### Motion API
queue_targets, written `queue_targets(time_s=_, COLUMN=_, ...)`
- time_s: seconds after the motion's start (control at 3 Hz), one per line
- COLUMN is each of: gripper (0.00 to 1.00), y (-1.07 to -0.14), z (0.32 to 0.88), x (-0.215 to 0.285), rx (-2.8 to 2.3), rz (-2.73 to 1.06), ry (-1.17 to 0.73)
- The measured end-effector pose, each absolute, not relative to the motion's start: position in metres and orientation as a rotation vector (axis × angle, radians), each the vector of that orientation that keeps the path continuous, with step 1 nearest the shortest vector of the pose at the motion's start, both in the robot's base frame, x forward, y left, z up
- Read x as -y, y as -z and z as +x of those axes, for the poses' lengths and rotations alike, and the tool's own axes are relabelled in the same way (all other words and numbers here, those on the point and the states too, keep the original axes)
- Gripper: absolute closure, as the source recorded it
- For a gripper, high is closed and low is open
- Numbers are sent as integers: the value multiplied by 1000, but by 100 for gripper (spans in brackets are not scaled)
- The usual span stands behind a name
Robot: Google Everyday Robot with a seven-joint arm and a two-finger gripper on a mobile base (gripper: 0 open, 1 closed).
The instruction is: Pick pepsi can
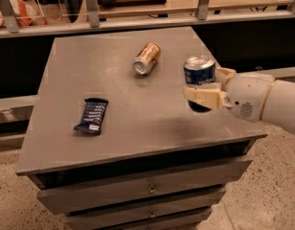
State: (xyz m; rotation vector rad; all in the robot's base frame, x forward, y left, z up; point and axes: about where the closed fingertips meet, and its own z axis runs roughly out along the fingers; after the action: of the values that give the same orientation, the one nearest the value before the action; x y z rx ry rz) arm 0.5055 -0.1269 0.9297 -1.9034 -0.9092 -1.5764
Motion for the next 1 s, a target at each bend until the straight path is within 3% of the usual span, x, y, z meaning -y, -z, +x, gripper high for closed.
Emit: queue_targets(time_s=1.0, gripper=100, y=-900, z=536, x=125, rx=845, rz=-1829, ry=1789)
